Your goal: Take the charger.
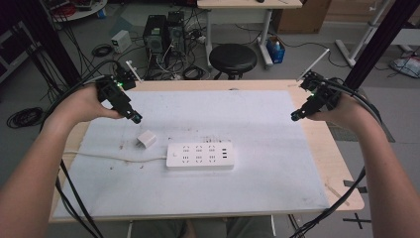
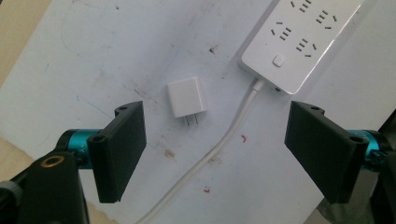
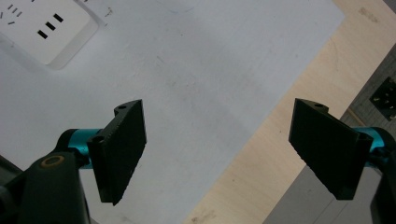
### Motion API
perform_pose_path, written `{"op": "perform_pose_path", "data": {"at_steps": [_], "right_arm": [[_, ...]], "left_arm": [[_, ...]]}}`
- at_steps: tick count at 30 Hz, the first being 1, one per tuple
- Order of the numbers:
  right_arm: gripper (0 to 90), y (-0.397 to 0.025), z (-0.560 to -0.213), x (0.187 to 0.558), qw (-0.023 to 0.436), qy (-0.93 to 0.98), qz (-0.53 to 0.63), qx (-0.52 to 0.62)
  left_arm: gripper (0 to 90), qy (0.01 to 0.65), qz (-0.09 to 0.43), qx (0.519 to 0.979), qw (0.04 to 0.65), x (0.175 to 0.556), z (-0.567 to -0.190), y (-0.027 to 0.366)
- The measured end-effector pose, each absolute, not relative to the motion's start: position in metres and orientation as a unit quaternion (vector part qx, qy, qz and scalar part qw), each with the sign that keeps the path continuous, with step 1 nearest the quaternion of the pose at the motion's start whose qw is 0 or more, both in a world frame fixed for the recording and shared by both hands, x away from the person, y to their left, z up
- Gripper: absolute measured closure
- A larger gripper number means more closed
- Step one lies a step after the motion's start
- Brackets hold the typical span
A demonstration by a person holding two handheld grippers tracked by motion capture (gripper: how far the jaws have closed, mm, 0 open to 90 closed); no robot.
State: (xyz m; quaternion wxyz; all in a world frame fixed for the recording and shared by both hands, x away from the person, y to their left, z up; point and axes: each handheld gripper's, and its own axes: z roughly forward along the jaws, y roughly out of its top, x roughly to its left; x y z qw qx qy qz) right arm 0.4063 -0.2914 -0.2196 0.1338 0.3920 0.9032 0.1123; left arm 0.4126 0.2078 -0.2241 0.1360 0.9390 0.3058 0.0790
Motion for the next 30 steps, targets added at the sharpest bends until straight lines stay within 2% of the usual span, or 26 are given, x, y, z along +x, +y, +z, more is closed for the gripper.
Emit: {"op": "perform_pose_path", "data": {"at_steps": [13, 15, 30], "right_arm": [[18.3, -0.292, -0.230, 0.409, 0.110, 0.901, 0.119, 0.402], [11.6, -0.292, -0.232, 0.411, 0.111, 0.901, 0.115, 0.404], [11.6, -0.298, -0.247, 0.413, 0.100, 0.900, 0.120, 0.407]], "left_arm": [[20.7, 0.319, 0.056, 0.939, 0.117, 0.424, -0.251, 0.204], [20.8, 0.320, 0.054, 0.939, 0.114, 0.427, -0.259, 0.203], [20.7, 0.338, 0.009, 0.938, 0.076, 0.457, -0.338, 0.199]]}}
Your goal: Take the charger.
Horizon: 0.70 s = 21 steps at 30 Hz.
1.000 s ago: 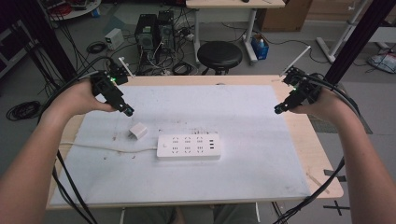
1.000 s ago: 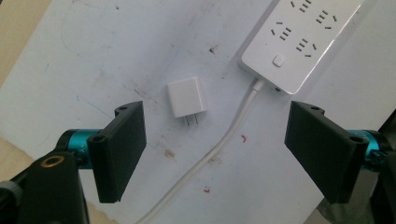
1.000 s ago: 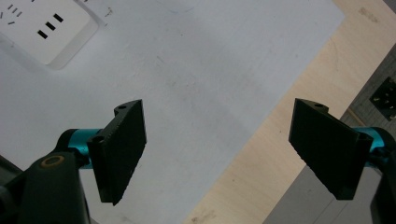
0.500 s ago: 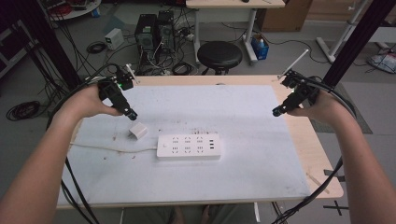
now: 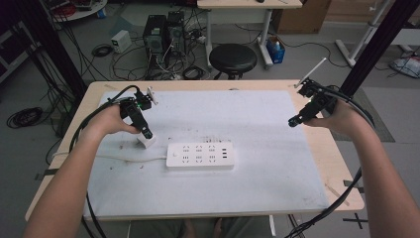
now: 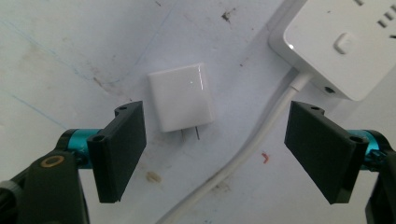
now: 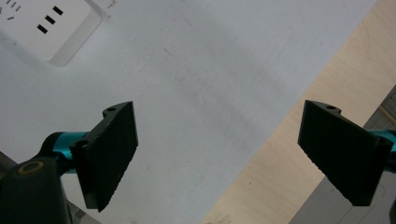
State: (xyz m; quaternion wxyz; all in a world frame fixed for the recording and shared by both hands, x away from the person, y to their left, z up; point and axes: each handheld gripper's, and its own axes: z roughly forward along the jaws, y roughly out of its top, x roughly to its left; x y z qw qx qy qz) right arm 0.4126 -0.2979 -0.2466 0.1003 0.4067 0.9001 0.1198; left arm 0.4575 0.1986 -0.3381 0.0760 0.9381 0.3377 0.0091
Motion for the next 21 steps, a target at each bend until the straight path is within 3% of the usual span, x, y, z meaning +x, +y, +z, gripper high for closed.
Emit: {"op": "perform_pose_path", "data": {"at_steps": [21], "right_arm": [[11.6, -0.303, -0.252, 0.410, 0.105, 0.898, 0.118, 0.411]], "left_arm": [[21.3, 0.352, -0.012, 0.935, 0.041, 0.471, -0.396, 0.204]]}}
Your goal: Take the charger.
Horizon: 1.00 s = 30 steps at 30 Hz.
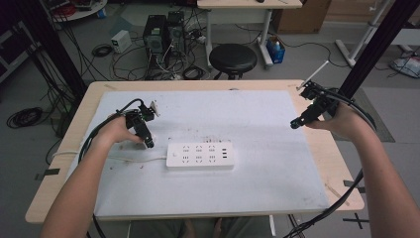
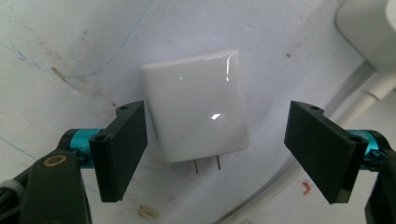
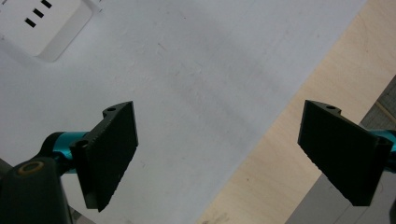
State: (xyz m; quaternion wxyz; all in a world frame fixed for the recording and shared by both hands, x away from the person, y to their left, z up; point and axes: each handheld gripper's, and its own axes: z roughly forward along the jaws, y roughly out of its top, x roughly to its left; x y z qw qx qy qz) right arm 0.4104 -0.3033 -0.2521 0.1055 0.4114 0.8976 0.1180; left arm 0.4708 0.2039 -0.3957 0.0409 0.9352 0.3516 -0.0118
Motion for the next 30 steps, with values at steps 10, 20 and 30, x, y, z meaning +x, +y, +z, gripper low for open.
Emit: {"op": "perform_pose_path", "data": {"at_steps": [10, 20, 30], "right_arm": [[11.6, -0.3044, -0.2535, 0.4108, 0.106, 0.898, 0.118, 0.410], [11.6, -0.3023, -0.2563, 0.4116, 0.103, 0.900, 0.117, 0.407], [11.6, -0.3021, -0.2556, 0.4120, 0.105, 0.900, 0.119, 0.407]], "left_arm": [[39.1, 0.368, -0.005, 0.929, 0.027, 0.4758, -0.4074, 0.2031], [42.6, 0.364, -0.002, 0.931, 0.026, 0.4765, -0.4064, 0.2046], [42.8, 0.360, -0.018, 0.932, 0.029, 0.4776, -0.4045, 0.2065]]}}
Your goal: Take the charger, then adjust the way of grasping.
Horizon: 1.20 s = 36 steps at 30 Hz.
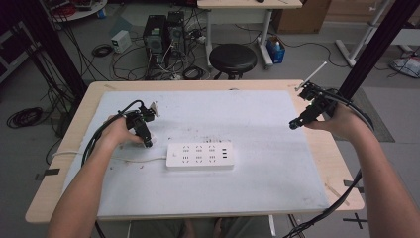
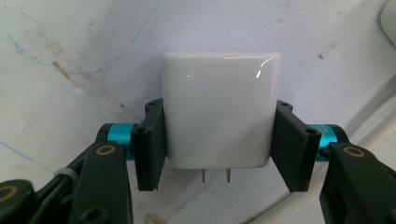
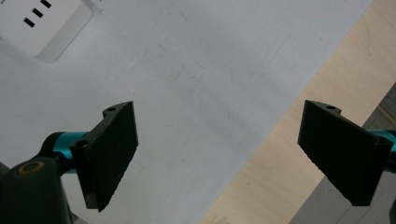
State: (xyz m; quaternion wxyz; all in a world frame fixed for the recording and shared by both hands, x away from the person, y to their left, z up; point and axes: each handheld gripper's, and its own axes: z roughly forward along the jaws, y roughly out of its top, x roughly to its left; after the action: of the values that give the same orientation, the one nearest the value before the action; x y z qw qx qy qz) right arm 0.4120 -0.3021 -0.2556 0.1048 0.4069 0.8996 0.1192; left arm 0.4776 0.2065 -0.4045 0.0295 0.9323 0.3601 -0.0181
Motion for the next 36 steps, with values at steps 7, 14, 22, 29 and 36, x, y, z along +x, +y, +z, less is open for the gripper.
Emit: {"op": "perform_pose_path", "data": {"at_steps": [7, 14, 22, 29, 36], "right_arm": [[11.7, -0.301, -0.256, 0.413, 0.106, 0.898, 0.119, 0.409], [15.0, -0.299, -0.253, 0.413, 0.086, 0.890, 0.131, 0.428], [14.9, -0.294, -0.240, 0.408, 0.076, 0.883, 0.138, 0.442], [15.0, -0.292, -0.231, 0.400, 0.070, 0.867, 0.152, 0.469], [15.0, -0.286, -0.225, 0.387, 0.001, 0.845, 0.202, 0.495]], "left_arm": [[42.7, 0.348, -0.003, 0.936, 0.046, 0.471, -0.375, 0.199], [42.7, 0.306, 0.007, 0.950, 0.059, 0.456, -0.318, 0.178], [42.7, 0.270, 0.008, 0.960, 0.072, 0.443, -0.264, 0.154], [42.7, 0.234, 0.024, 0.966, 0.106, 0.432, -0.242, 0.137], [42.7, 0.151, 0.042, 0.972, 0.174, 0.413, -0.236, 0.098]]}}
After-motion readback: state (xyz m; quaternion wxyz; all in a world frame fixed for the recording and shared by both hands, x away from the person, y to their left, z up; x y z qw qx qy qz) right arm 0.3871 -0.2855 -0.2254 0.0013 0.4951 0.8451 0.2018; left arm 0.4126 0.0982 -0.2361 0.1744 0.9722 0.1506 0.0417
